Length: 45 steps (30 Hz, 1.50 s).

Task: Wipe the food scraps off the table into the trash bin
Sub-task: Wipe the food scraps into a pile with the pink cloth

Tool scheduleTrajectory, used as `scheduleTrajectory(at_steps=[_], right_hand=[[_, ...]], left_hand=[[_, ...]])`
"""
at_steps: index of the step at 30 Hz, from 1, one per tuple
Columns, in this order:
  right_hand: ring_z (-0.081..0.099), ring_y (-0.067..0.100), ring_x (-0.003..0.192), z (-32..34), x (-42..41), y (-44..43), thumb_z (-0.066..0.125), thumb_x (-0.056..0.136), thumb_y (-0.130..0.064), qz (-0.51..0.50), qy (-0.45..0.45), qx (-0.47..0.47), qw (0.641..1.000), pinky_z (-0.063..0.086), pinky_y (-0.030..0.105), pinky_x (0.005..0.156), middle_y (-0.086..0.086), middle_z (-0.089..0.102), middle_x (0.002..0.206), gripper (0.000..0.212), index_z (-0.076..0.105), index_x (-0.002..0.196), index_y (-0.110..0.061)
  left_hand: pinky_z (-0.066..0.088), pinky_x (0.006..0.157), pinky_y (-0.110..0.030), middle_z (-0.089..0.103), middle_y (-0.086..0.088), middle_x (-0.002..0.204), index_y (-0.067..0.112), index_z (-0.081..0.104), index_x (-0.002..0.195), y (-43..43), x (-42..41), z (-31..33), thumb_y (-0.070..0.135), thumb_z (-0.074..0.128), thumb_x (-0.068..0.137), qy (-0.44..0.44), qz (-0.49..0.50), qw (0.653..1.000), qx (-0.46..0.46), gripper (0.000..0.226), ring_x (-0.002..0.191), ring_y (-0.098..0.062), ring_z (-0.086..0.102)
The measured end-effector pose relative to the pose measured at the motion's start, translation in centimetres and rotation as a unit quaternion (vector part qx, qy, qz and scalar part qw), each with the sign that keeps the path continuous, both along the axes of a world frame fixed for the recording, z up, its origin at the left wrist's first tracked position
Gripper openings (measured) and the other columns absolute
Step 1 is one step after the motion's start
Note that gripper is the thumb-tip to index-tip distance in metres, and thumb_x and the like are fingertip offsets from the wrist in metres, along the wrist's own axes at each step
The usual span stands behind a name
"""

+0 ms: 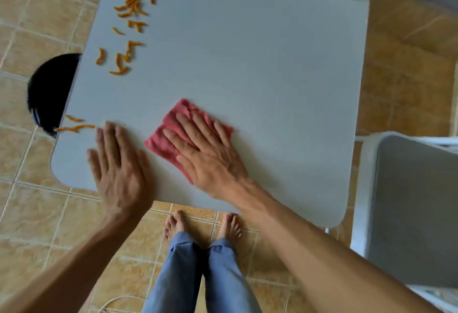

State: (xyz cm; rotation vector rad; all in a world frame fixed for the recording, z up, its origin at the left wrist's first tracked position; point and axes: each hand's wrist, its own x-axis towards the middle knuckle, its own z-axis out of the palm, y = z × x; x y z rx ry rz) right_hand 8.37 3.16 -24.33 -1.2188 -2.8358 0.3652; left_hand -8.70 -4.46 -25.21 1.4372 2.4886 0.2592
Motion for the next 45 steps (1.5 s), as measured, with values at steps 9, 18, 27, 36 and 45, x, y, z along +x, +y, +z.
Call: scheduleTrajectory(at_steps=[9,18,27,36,45], right_hand=[[0.013,0.028,0.156,0.1,4.0,-3.4,0.035,0.106,-0.036,-0.196,0.027,-0.006,0.980,0.016,0.052,0.123,0.004,0.020,0.168,0.054,0.029,0.159,-0.027],[0.014,0.035,0.156,0.0,15.7,-5.1,0.028,0.107,-0.036,-0.519,-0.032,0.021,0.854,0.015,0.057,0.123,0.016,0.019,0.167,0.055,0.027,0.159,-0.018],[-0.002,0.028,0.157,0.5,22.9,-7.4,0.021,0.108,-0.034,-0.374,-0.052,-0.034,0.925,0.014,0.056,0.124,0.010,0.000,0.170,0.058,0.008,0.162,-0.018],[-0.007,0.022,0.157,1.7,20.0,-8.9,0.009,0.107,-0.043,-0.109,-0.056,-0.053,0.991,-0.003,0.047,0.127,0.002,-0.005,0.171,0.057,0.007,0.162,-0.026],[0.011,0.039,0.155,0.5,10.8,-10.3,0.038,0.102,-0.029,-0.416,0.015,-0.022,0.909,0.011,0.058,0.125,0.021,0.018,0.166,0.057,0.031,0.158,-0.015]], left_hand=[[-0.008,0.120,-0.045,0.006,-0.016,0.163,0.001,0.013,0.153,2.7,9.5,1.6,0.030,0.021,0.100,-0.059,-0.046,0.996,0.038,0.061,0.152,-0.026,-0.001],[0.001,0.123,-0.047,0.003,-0.012,0.164,0.005,0.009,0.155,1.8,16.9,0.3,0.032,0.024,0.102,-0.028,-0.134,0.991,0.014,0.061,0.152,-0.024,-0.003],[-0.001,0.123,-0.046,0.001,-0.011,0.165,0.005,0.008,0.155,2.1,17.3,0.6,0.033,0.022,0.101,-0.016,-0.129,0.992,0.006,0.062,0.152,-0.023,-0.006],[0.000,0.123,-0.046,0.002,-0.011,0.165,0.005,0.007,0.155,2.0,17.0,0.6,0.033,0.019,0.102,-0.026,-0.127,0.991,0.011,0.061,0.152,-0.023,-0.005],[0.004,0.124,-0.044,0.015,-0.014,0.163,0.001,0.020,0.152,1.7,15.6,0.8,0.020,0.026,0.102,-0.098,-0.130,0.984,0.075,0.054,0.152,-0.024,0.006]])
